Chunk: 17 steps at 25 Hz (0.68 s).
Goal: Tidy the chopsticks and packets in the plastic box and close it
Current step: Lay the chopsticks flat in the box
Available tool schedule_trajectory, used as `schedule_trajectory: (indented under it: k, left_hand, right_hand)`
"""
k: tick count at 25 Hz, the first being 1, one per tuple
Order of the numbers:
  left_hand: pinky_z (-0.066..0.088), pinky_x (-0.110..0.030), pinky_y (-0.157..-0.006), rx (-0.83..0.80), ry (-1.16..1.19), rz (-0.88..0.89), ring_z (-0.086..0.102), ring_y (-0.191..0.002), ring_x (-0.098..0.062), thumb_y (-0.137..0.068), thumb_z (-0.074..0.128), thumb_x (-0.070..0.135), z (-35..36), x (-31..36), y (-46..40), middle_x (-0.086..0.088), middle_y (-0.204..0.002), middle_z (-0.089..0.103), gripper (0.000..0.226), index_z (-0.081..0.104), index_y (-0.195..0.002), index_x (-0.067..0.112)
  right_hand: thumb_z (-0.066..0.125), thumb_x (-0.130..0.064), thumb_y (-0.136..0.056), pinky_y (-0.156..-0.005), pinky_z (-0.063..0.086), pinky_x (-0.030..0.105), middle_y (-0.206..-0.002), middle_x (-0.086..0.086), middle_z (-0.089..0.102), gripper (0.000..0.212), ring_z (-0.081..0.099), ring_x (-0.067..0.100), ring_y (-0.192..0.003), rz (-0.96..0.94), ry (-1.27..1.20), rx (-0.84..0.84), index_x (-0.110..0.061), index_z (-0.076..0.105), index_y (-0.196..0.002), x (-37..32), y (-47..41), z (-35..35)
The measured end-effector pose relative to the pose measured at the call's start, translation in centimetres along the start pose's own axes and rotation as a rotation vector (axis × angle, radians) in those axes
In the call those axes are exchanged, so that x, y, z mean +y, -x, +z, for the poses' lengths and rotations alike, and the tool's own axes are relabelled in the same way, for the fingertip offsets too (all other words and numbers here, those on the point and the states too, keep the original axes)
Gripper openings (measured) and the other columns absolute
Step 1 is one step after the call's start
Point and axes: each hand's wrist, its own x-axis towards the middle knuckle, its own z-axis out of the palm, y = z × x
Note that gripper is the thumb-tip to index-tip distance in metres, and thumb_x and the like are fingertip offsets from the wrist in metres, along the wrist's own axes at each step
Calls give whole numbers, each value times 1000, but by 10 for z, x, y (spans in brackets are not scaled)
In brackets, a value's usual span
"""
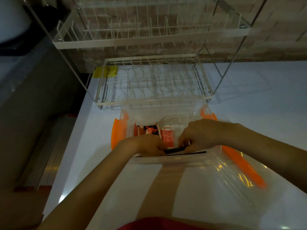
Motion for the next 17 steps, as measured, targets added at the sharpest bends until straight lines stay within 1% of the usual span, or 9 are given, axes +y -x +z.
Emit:
schedule_trajectory:
  k: [2, 5, 8, 11, 12, 13, 15, 16, 17]
  left_hand:
    - [35, -24, -77, 13, -12, 1, 55, -101, -21, -93, 43, 28, -1, -1, 1, -9, -119, 61, 35, 56, -121, 14]
    - [36, -22, -72, -38, -30, 36, 55, -106, -24, -93, 42, 25, -2, -1, 0, -9, -120, 61, 35, 56, -123, 14]
    - [35, -22, -83, -80, -10, 34, 53, -111, -21, -94, 41, 26, -2, 1, -1, -8, -127, 58, 37, 52, -127, 15]
    - [39, -27, -89, -79, -7, -3, 52, -114, -21, -92, 42, 38, -8, 4, 1, -6, -130, 56, 43, 49, -129, 16]
    - [39, -26, -89, -54, 6, -5, 52, -113, -20, -91, 42, 42, -11, 4, 1, -5, -127, 56, 45, 50, -127, 17]
    - [38, -24, -85, 0, 39, -5, 54, -108, -19, -91, 41, 45, -15, 5, 2, -3, -121, 59, 43, 53, -122, 18]
    - [39, -22, -73, 191, 129, -41, 57, -98, -21, -92, 39, 43, -22, 4, -2, -3, -105, 62, 38, 58, -109, 16]
    - [40, -24, -74, 297, 155, -84, 57, -102, -24, -92, 39, 40, -26, 4, -6, -6, -107, 61, 38, 56, -113, 13]
    - [40, -25, -80, 377, 155, -132, 55, -109, -26, -93, 41, 37, -28, 4, -11, -10, -118, 59, 41, 51, -122, 10]
  right_hand:
    - [48, -36, -90, -80, 47, 28, -108, 2, 69, 31, 62, 18, -97, -22, -111, 53, -17, 63, -110, 1, 1, -6]
    - [47, -29, -92, -88, 48, 33, -109, 4, 69, 28, 62, 17, -98, 13, -153, 189, -15, 63, -110, 4, 2, -13]
    - [46, -30, -92, -89, 46, 34, -127, 4, 54, 32, 57, 19, -106, 91, -107, 306, -19, 54, -121, 8, 1, -14]
    - [44, -32, -93, -90, 44, 38, -141, 3, 38, 44, 52, 25, -116, 164, 9, 288, -20, 37, -135, 10, -3, -14]
    - [43, -32, -93, -91, 43, 39, -142, 4, 37, 47, 50, 26, -119, 188, 39, 269, -20, 34, -137, 11, -4, -14]
    - [43, -32, -93, -91, 43, 40, -141, 5, 39, 48, 49, 27, -120, 209, 63, 251, -19, 32, -138, 10, -7, -14]
    - [43, -31, -93, -91, 43, 41, -137, 9, 44, 45, 48, 28, -120, 256, 117, 206, -16, 36, -135, 11, -12, -15]
    - [43, -31, -93, -90, 43, 41, -135, 10, 46, 44, 49, 29, -119, 279, 145, 173, -14, 38, -133, 11, -15, -15]
    - [44, -32, -93, -89, 43, 41, -133, 11, 48, 43, 49, 29, -118, 298, 169, 141, -13, 40, -131, 11, -18, -16]
